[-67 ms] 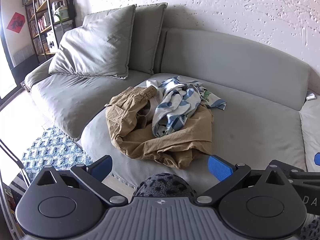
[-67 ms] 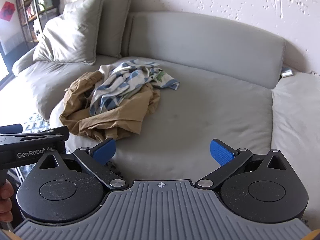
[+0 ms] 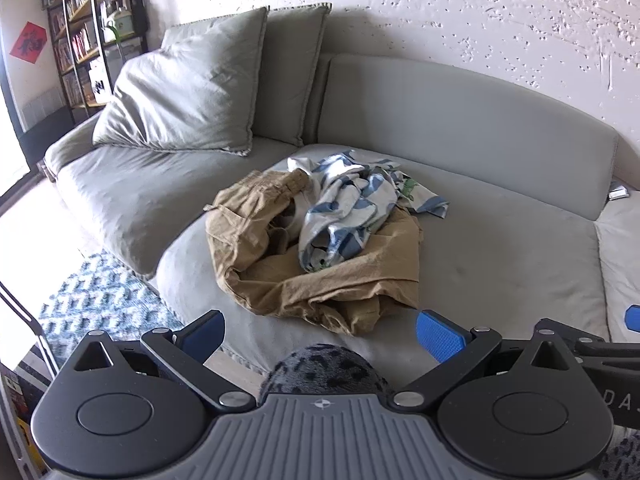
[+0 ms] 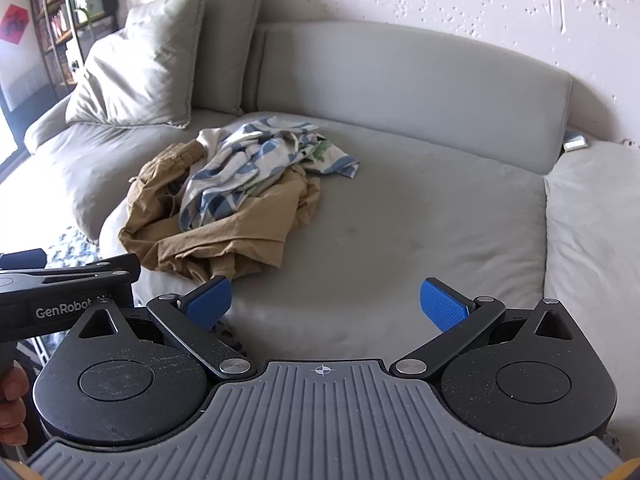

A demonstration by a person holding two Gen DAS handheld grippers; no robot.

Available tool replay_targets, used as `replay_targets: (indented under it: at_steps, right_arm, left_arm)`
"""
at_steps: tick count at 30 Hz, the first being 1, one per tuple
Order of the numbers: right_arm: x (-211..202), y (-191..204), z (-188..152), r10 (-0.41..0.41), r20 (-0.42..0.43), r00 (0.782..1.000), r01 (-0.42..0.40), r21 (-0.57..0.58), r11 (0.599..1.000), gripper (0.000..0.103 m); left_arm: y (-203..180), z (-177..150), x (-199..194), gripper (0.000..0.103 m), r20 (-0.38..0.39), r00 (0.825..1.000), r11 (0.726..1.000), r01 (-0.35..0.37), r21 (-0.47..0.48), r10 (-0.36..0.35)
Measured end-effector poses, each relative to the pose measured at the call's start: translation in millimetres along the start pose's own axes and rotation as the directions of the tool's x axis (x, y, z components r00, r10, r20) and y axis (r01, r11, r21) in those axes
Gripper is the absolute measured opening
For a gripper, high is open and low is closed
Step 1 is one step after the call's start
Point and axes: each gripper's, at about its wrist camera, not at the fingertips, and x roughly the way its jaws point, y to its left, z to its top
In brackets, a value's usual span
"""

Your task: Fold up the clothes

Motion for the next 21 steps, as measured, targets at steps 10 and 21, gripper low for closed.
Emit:
replay_targets:
  at_steps: [10,21]
  right_arm:
    - [10,-5,-2,0.022,-0.015,1.000,-0.021,0.021,1.000,0.103]
    - [14,-4,-4,0.018,-0.026,1.000,-0.017,0.025,1.000,0.103]
  left_arm:
    - [0,1,8,0.102,-0.018,1.000,1.000,0.019,-0.013,-0.019]
    - [1,-1,11,0.102,-0.031,0.999,1.000,0.016,-0.022,-0.017]
